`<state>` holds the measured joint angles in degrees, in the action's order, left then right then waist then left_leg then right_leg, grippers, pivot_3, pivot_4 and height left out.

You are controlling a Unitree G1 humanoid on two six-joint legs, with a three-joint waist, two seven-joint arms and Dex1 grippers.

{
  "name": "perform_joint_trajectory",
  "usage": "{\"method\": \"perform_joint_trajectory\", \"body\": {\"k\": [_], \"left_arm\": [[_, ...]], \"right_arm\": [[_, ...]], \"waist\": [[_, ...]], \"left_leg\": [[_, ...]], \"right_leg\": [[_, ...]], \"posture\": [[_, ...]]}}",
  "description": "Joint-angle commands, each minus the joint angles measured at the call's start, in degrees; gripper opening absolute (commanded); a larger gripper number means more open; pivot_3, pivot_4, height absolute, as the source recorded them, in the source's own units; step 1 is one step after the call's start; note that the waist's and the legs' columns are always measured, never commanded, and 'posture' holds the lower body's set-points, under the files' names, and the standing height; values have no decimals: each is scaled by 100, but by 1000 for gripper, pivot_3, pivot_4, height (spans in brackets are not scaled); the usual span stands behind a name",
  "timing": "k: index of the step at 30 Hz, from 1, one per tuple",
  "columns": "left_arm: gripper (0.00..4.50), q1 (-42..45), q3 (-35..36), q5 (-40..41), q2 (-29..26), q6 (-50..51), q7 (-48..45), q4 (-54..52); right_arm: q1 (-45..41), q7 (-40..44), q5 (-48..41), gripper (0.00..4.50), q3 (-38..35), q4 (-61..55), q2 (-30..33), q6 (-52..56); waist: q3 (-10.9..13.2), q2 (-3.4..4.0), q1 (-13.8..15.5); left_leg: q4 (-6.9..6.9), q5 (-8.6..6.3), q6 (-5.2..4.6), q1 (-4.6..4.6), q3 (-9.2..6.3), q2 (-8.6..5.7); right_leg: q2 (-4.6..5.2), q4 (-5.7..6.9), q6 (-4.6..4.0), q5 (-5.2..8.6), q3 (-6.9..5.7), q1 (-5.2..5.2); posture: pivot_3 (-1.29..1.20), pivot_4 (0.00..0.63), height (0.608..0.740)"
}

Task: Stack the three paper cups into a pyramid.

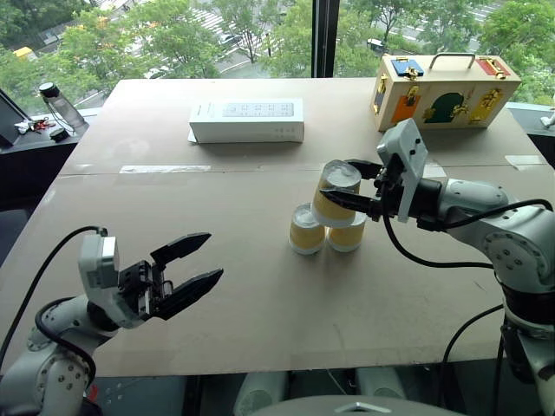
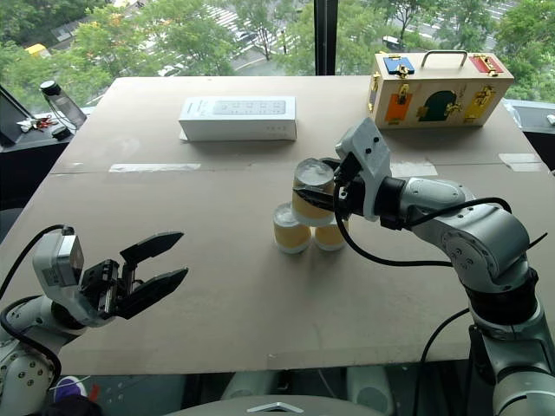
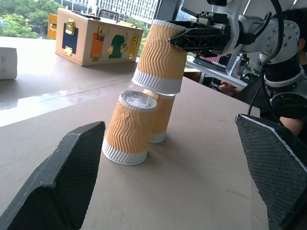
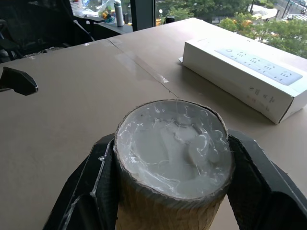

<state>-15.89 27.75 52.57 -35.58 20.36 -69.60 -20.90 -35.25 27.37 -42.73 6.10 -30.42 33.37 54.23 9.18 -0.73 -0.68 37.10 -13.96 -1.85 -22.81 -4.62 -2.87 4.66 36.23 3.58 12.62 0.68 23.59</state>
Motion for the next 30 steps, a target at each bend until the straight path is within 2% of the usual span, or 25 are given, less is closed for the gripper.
{"method": "perform_joint_trajectory", "body": {"k": [1,4,5,6,7,9,14,21,24,30], "left_arm": [[4500,1,232,190,27,-167,-96,-97],[4500,-19,281,211,40,-205,-164,-46],[4500,-29,300,222,45,-220,-197,-19],[4500,-38,308,221,55,-239,-223,0],[4500,-43,310,214,66,-258,-246,14],[4500,-21,287,203,99,-291,-273,40],[4500,141,189,273,213,-324,-238,12],[4500,461,87,375,293,-261,-94,-39],[4500,553,36,348,327,-225,-46,106],[4500,432,-150,-316,307,-119,615,552]], "right_arm": [[-3,128,306,2203,91,-17,17,-230],[24,141,523,2203,152,81,-31,-345],[37,140,604,3204,173,110,-43,-390],[65,175,658,3428,184,123,-35,-430],[99,242,694,3862,197,114,-11,-469],[208,357,629,4305,91,-1,43,-495],[549,725,291,4305,-466,-423,137,-767],[1734,998,-29,4305,-1451,-961,235,-1407],[2391,963,47,4305,-1800,-957,121,-1772],[4526,1744,440,4305,-2444,-840,146,-2878]], "waist": [[0,0,0],[0,0,0],[0,0,0],[-1,-1,-1],[-1,-1,0],[0,0,5],[0,-1,13],[-1,-5,30],[-1,-4,28],[-1,-4,67]], "left_leg": [[0,0,0,0,0,0],[0,0,0,0,1,0],[0,0,0,0,2,0],[0,0,0,0,2,-1],[0,0,0,0,2,0],[0,0,0,0,2,0],[-2,0,0,-1,0,0],[-3,0,0,-3,-4,1],[-3,0,0,-3,0,1],[-7,0,0,0,-3,1]], "right_leg": [[-8,0,0,0,0,0],[-10,-1,0,0,1,0],[-10,-1,0,0,1,0],[-11,-1,0,0,2,0],[-11,-1,0,0,1,0],[-12,-2,0,0,1,0],[-10,-4,0,0,-1,0],[-11,-10,11,-6,-7,-3],[-12,-11,10,-6,-3,-4],[-18,-13,18,-9,-6,-8]], "posture": [[0,150,740],[0,150,740],[0,150,740],[0,150,740],[0,150,740],[0,150,740],[0,150,740],[0,150,740],[0,150,740],[0,150,740]]}}
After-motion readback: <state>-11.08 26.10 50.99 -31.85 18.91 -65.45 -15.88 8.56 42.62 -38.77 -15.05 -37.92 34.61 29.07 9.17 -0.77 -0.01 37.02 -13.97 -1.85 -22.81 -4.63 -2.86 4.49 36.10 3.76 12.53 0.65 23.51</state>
